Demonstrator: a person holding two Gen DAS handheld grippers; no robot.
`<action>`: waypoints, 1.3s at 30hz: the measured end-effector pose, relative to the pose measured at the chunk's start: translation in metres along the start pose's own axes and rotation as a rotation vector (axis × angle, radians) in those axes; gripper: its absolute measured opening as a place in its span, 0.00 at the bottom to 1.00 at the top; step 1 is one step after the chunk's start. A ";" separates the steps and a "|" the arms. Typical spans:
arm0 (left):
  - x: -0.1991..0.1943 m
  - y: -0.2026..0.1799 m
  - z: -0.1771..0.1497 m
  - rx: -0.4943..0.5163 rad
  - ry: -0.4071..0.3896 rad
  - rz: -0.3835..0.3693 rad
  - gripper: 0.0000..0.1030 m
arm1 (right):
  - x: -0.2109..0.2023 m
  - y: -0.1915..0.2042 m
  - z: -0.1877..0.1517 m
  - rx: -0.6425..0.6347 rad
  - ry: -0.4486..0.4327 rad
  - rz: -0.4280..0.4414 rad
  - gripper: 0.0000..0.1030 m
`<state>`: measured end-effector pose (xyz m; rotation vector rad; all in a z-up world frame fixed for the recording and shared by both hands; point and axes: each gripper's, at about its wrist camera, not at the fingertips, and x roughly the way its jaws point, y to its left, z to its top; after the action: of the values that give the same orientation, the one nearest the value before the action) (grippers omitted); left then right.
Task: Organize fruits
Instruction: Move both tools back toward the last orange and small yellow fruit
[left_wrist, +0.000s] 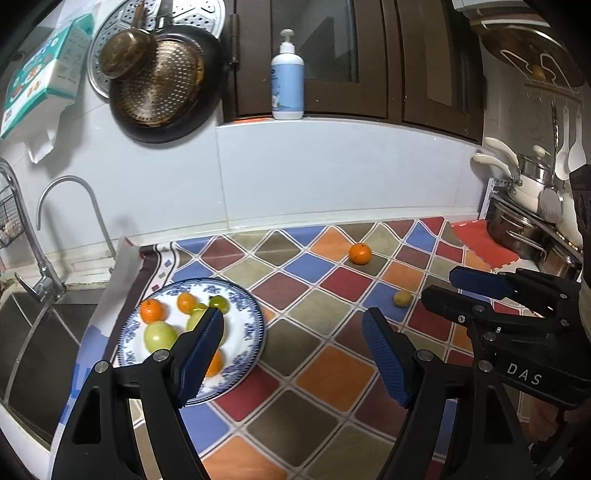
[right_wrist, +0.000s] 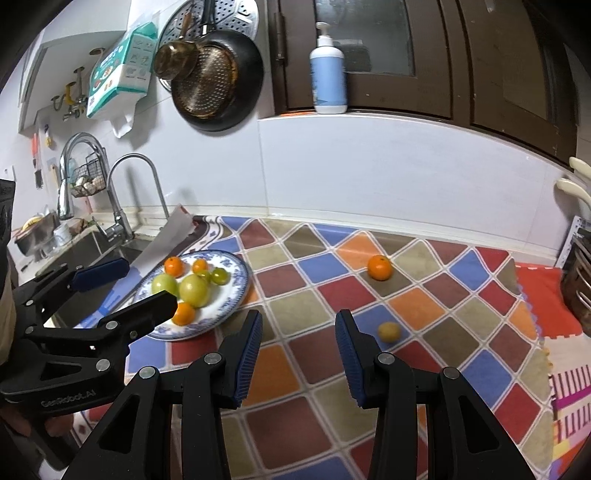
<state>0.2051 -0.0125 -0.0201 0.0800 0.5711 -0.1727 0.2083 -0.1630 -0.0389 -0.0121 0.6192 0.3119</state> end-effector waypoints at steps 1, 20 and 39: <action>0.002 -0.003 0.000 0.001 0.002 0.001 0.77 | 0.000 -0.004 0.000 0.001 0.001 -0.001 0.41; 0.091 -0.043 0.003 0.023 0.160 -0.039 0.81 | 0.061 -0.072 -0.012 0.035 0.116 -0.034 0.41; 0.170 -0.053 -0.001 0.043 0.293 -0.073 0.81 | 0.135 -0.100 -0.026 0.057 0.246 -0.036 0.40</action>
<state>0.3355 -0.0887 -0.1146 0.1275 0.8628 -0.2465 0.3262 -0.2224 -0.1456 -0.0072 0.8710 0.2600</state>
